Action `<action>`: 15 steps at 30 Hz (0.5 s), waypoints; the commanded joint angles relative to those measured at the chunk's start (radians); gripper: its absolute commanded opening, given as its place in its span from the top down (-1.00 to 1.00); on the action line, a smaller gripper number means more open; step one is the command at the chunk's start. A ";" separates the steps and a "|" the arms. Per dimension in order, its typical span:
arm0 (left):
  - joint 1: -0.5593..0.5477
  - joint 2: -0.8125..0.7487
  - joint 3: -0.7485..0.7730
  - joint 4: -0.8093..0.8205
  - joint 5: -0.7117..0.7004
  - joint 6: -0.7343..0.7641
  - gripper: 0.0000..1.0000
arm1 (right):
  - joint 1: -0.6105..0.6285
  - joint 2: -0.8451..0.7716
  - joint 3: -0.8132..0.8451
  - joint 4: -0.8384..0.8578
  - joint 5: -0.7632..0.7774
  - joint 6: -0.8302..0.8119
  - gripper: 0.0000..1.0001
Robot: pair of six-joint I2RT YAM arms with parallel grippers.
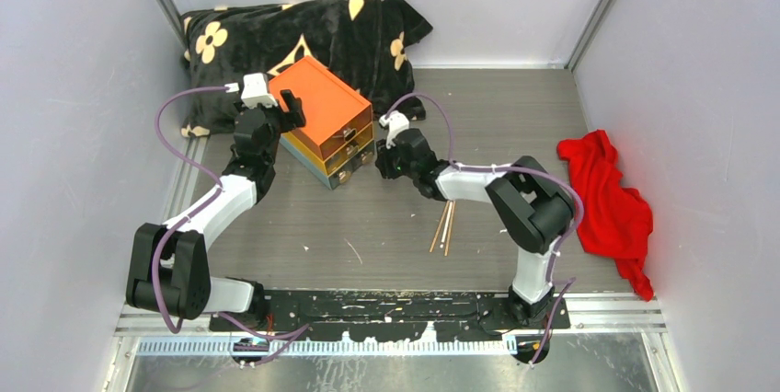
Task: Organize the makeup
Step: Close the drawer in the storage box.
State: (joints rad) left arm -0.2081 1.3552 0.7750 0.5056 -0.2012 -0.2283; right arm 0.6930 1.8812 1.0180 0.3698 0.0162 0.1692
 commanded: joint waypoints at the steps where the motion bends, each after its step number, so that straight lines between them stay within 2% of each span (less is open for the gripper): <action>1: -0.027 0.071 -0.054 -0.281 0.123 0.054 -0.55 | 0.022 -0.147 -0.068 0.048 -0.023 -0.057 0.29; 3: -0.028 0.071 -0.054 -0.280 0.122 0.054 -0.55 | 0.043 -0.174 -0.102 0.062 -0.043 -0.084 0.24; 5: -0.028 0.070 -0.055 -0.280 0.122 0.054 -0.55 | 0.066 -0.184 -0.118 0.069 -0.066 -0.102 0.08; 9: -0.028 0.069 -0.056 -0.280 0.123 0.055 -0.54 | 0.117 -0.165 -0.107 0.093 -0.091 -0.113 -0.01; 10: -0.028 0.069 -0.056 -0.280 0.122 0.054 -0.54 | 0.129 -0.154 -0.096 0.101 -0.096 -0.112 -0.18; 12: -0.028 0.070 -0.056 -0.279 0.123 0.055 -0.54 | 0.153 -0.129 -0.072 0.114 -0.090 -0.111 -0.33; 13: -0.028 0.070 -0.056 -0.280 0.123 0.056 -0.54 | 0.164 -0.114 -0.060 0.121 -0.080 -0.113 -0.83; 14: -0.028 0.070 -0.056 -0.280 0.124 0.056 -0.54 | 0.172 -0.099 -0.048 0.128 -0.067 -0.114 -0.98; 15: -0.027 0.069 -0.056 -0.280 0.125 0.056 -0.54 | 0.179 -0.086 -0.038 0.143 -0.060 -0.116 -1.00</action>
State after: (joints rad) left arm -0.2081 1.3552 0.7750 0.5056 -0.2012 -0.2283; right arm 0.8440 1.7542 0.9154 0.4133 -0.0551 0.0746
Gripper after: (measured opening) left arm 0.779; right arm 0.943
